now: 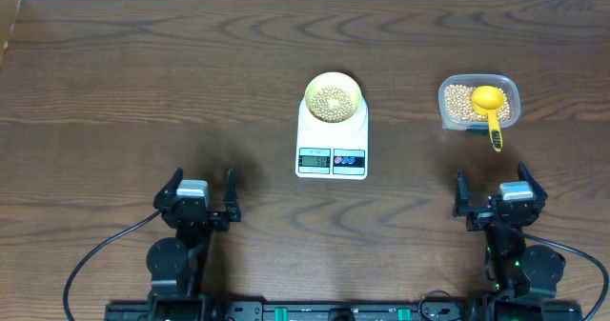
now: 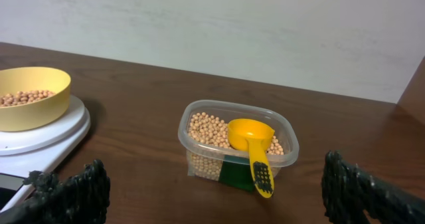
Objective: Scoop item into bowl and weigh 50g on scale
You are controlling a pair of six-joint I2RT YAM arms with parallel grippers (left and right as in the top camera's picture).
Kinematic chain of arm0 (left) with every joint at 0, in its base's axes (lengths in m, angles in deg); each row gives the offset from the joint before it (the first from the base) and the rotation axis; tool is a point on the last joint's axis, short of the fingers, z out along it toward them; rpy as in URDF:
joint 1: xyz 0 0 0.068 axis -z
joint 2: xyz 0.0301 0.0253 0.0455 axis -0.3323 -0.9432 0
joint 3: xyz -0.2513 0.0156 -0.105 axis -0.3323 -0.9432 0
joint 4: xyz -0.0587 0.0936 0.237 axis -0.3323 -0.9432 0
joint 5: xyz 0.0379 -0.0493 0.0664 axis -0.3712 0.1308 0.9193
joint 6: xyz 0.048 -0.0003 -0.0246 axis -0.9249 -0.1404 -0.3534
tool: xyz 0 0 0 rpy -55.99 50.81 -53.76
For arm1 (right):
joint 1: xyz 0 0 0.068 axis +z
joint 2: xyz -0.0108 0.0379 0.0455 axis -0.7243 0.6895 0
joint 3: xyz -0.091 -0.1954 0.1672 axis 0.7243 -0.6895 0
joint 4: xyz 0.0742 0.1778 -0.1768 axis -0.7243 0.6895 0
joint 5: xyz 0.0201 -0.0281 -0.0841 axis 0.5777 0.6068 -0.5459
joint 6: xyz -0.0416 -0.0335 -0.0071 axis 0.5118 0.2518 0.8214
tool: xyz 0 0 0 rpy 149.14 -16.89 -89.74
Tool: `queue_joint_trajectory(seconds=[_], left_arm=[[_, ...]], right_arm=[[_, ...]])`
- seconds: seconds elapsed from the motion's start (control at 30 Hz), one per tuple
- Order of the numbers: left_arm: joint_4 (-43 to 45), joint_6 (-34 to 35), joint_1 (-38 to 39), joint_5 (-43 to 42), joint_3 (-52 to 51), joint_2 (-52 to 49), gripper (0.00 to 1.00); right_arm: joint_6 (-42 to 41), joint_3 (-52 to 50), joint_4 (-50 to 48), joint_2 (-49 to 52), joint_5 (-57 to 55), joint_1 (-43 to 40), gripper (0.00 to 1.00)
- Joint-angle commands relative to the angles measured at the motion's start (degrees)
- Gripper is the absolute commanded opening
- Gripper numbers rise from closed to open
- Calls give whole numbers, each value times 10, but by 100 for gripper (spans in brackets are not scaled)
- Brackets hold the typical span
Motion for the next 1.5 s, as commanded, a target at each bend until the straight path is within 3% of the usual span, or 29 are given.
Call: queue_joint_trajectory(seconds=[0.0, 1.47], left_arm=[[-24, 7, -3, 53, -7, 29, 93], [-31, 7, -3, 66, -7, 26, 93]], right_arm=[[-6, -1, 3, -2, -4, 4, 99], [-6, -1, 3, -2, -4, 4, 99]])
